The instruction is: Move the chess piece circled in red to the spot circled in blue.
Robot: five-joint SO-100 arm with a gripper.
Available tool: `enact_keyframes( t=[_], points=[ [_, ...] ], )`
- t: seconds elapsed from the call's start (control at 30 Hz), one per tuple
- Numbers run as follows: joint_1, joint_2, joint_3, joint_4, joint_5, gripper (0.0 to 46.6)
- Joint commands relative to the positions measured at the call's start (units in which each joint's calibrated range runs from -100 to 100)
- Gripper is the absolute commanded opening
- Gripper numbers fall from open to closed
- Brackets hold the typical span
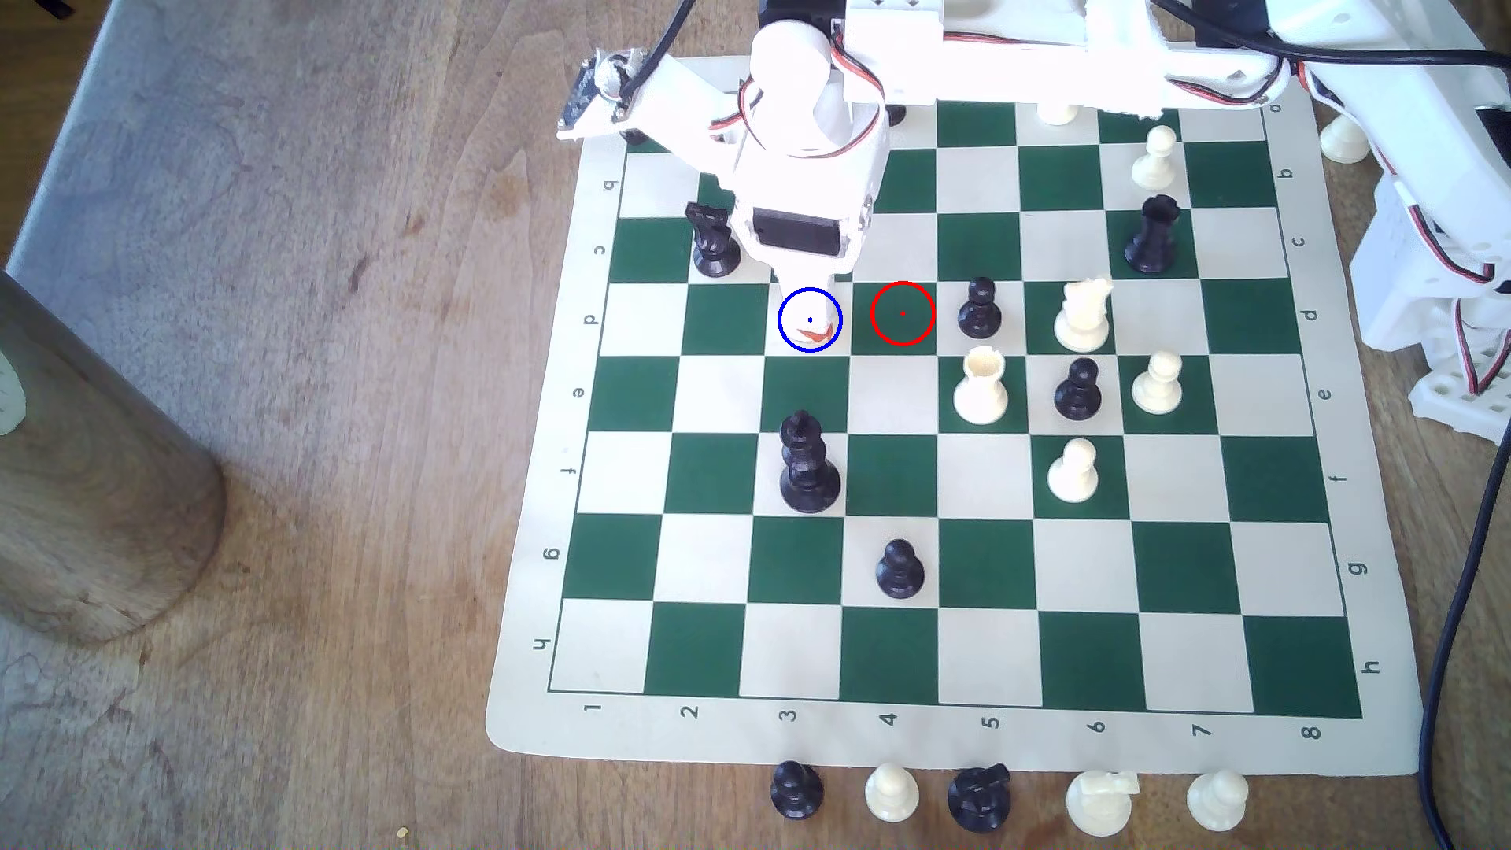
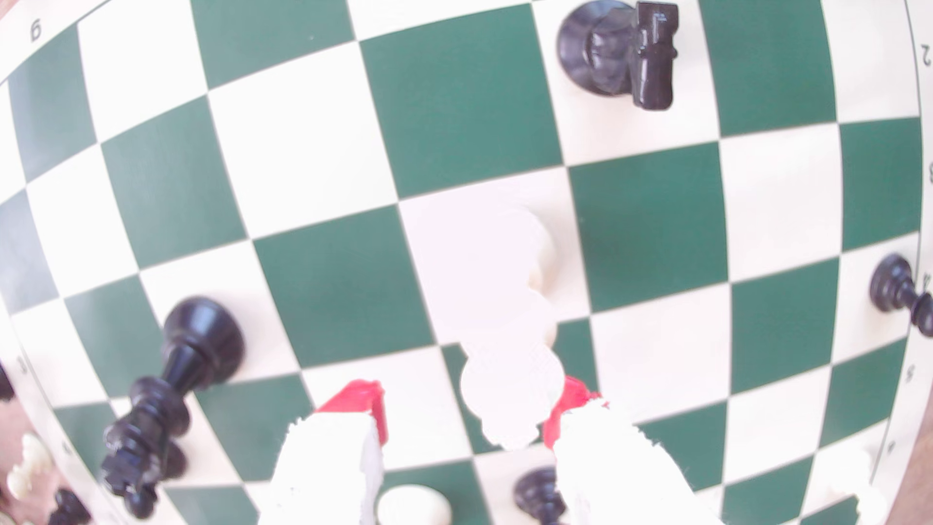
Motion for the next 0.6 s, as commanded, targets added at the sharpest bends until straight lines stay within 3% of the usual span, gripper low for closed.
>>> enact_keyframes(
  t=[0.0,0.27,0.57],
  points=[
    [-0.3,-2.0,-3.1,-0.1,-0.1,17.0],
    [-0.5,-5.4,2.5,-0.6,-0.2,18.0],
    [-0.9,-25.9,27.6,-5.3,-0.3,19.6]
  ],
)
